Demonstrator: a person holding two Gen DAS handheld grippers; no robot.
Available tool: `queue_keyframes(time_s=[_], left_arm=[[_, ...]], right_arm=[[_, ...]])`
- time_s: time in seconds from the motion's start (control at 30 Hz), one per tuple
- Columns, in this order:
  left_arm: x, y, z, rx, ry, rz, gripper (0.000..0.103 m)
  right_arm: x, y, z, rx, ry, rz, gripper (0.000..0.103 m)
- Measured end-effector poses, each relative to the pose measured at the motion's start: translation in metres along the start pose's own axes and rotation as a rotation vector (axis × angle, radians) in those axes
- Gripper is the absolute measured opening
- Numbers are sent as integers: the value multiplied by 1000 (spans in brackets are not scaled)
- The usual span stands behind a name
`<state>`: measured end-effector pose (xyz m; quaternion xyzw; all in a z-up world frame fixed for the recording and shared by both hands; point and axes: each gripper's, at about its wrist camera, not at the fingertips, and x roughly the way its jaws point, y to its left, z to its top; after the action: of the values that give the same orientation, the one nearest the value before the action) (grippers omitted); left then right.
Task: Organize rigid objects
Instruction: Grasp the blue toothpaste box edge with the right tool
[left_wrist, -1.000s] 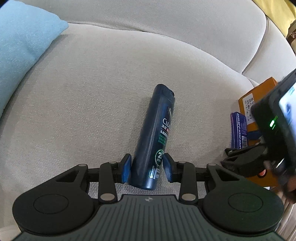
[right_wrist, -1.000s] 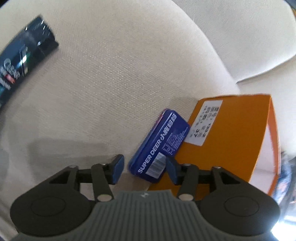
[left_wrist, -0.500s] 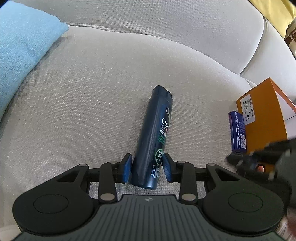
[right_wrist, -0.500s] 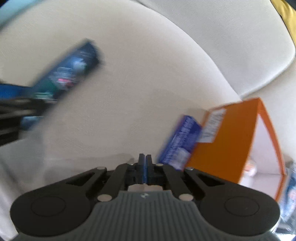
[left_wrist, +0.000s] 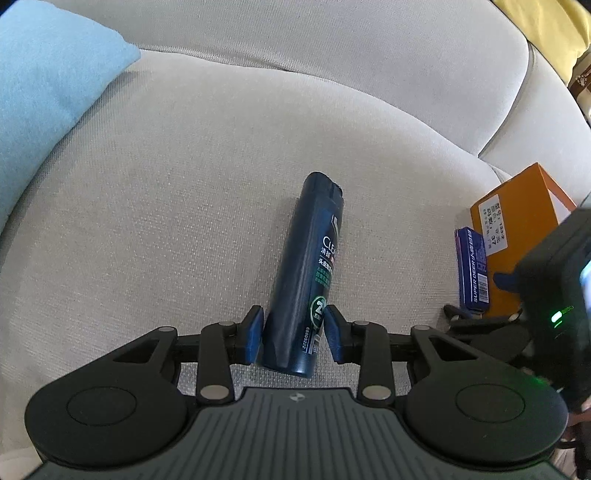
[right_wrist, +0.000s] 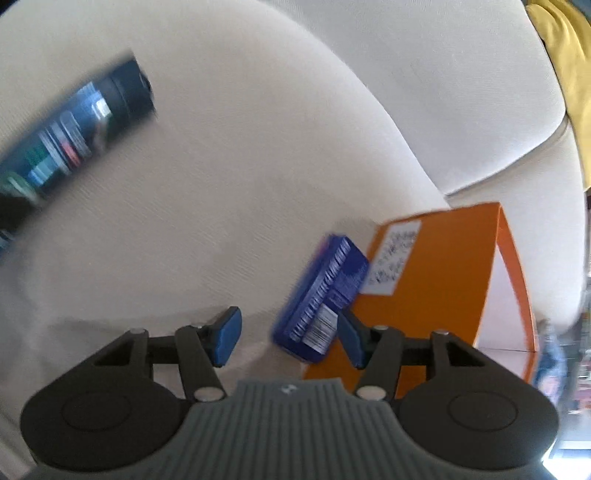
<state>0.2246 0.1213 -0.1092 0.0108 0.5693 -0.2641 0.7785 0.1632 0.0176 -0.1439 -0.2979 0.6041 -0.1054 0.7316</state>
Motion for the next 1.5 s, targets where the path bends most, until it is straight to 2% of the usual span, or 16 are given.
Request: queue_keyframes(time_s=[0.1,0.17,0.23,0.3,0.43,0.6,0.77,0.93,1.0,1.1,1.27,1.33,1.5], left_arm=[[-1,1,0,-1,3,-3,40],[0,1,0,-2,7,-4,40],[-1,3,0,-7,5,-9,40],[-1,4,0,-13,3,-14,40],[0,3,0,-12,5,-15,40],[1,2,0,-11,6,-15,39],[0,2,0,-18,8,-26,39],[0,4,-1,-28,16,-65,37],[-2,7,0,-42,3,-66,38],[0,9,6,-66,-28,-98,52],[6,10,16,-74,-55,-103,53],[9,9,18,-71,-48,-113,45],[10,6,17,-46,-51,-92,35]], right_arm=[[6,5,-4,-22,-6,-33,58],[12,11,-6,-74,-11,-94,56],[12,14,-7,-118,-21,-130,49],[4,20,-9,-160,-16,-176,19],[14,19,-16,-154,-33,-188,18],[-14,7,-34,-52,-109,-58,16],[-37,20,-68,-20,-201,103,16],[-51,22,-89,3,-251,235,16],[-43,16,-90,24,-231,267,17],[-41,-2,-87,110,-205,343,19],[-22,-32,-75,245,-175,482,28],[-28,-35,-69,281,-164,497,28],[-15,-48,-61,347,-141,520,27]])
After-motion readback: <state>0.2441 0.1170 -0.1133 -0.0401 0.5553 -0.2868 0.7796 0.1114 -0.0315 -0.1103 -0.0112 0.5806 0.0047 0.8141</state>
